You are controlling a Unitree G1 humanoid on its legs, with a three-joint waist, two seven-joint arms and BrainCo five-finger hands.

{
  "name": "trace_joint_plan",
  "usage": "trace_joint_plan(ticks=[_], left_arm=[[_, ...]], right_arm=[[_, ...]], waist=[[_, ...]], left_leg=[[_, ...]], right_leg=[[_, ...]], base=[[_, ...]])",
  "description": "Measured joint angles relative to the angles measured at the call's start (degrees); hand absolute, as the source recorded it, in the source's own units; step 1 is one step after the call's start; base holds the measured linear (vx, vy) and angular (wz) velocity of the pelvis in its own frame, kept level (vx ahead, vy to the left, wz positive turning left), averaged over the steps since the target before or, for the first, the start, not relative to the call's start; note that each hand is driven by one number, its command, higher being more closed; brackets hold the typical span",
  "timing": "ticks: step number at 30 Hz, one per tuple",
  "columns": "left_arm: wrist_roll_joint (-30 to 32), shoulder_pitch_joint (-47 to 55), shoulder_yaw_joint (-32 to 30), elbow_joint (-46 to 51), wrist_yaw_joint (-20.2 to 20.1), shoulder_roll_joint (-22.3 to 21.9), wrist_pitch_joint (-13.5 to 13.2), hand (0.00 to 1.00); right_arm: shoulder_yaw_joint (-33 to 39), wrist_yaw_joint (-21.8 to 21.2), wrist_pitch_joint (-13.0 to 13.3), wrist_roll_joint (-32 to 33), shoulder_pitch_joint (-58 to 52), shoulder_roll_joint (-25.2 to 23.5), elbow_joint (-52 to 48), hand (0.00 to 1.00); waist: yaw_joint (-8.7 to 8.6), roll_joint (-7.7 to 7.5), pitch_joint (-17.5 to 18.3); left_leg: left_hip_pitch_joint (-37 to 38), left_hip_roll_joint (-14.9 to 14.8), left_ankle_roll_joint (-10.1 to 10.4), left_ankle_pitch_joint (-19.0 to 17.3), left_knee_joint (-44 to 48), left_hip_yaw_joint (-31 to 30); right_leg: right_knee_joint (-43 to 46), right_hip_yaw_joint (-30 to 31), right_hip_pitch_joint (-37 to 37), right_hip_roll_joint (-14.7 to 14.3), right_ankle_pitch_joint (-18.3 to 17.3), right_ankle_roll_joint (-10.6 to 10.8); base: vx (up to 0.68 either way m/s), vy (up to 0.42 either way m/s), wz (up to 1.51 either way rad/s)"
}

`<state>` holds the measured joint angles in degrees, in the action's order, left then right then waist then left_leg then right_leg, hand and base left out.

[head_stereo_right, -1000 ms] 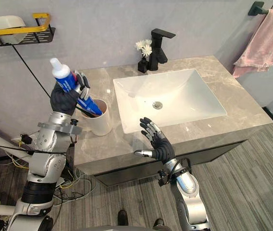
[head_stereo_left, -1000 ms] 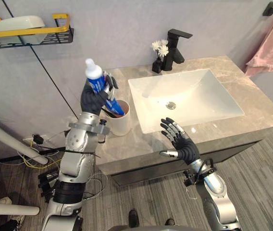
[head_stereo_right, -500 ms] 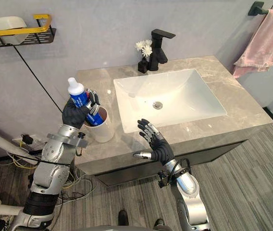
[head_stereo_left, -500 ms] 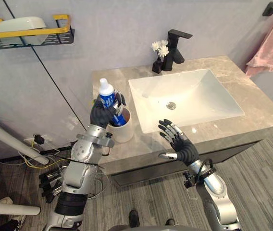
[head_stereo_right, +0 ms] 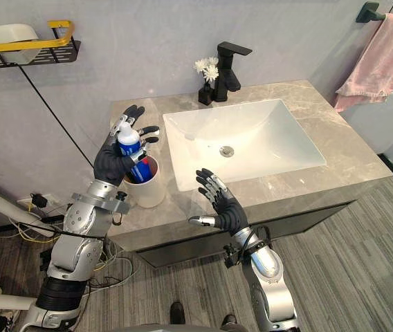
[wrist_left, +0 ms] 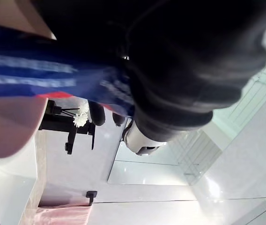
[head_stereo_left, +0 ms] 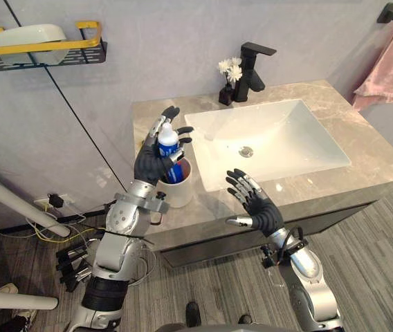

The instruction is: Organize washtable

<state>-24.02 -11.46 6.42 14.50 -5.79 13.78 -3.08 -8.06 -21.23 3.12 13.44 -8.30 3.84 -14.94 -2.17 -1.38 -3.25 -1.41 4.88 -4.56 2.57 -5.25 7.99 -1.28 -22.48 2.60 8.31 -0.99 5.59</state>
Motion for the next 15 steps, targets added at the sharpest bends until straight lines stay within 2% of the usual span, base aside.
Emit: trace_joint_plan(ticks=[5, 8, 13, 15], left_arm=[[0.0, -6.9, -0.5, 0.0, 1.2, 2.0, -0.4, 0.0], [-0.1, -12.2, -2.4, 0.0, 1.5, 4.8, -1.8, 0.0], [-1.0, -20.3, -7.2, -0.6, 3.6, 12.8, -4.2, 0.0], [-2.1, -21.6, -8.4, -0.6, 4.0, 14.2, -5.3, 0.0]], right_arm=[[-1.6, -0.2, 0.0, 0.1, 0.7, 0.1, 0.0, 0.0], [-1.6, -0.2, 0.0, 0.6, 0.8, 0.3, 0.0, 0.0], [-1.6, -0.3, 0.0, 0.7, 1.3, 1.7, 0.1, 0.0], [-1.6, -0.3, 0.1, 0.7, 1.3, 1.8, 0.1, 0.0]], waist=[[0.05, 0.0, 0.0], [-0.02, 0.02, 0.0], [0.49, 0.04, 0.0], [0.85, 0.1, 0.1]], left_leg=[[0.0, -0.1, 0.0, 0.0, 0.0, 0.0], [0.0, -0.1, 0.0, 0.0, 0.0, 0.0], [0.0, 0.0, 0.0, 0.0, 0.0, -0.3], [0.0, 0.0, 0.0, 0.0, 0.0, -0.5]], right_leg=[[0.0, 0.0, 0.0, -0.1, 0.0, 0.0], [0.0, 0.0, 0.0, -0.1, 0.0, 0.0], [-0.1, -0.3, 0.2, -0.1, 0.0, 0.0], [-0.1, -0.5, 0.3, -0.1, 0.0, 0.0]], base=[[0.0, 0.0, 0.0], [0.0, 0.0, 0.0], [0.0, 0.0, 0.02], [0.0, 0.0, 0.05]])
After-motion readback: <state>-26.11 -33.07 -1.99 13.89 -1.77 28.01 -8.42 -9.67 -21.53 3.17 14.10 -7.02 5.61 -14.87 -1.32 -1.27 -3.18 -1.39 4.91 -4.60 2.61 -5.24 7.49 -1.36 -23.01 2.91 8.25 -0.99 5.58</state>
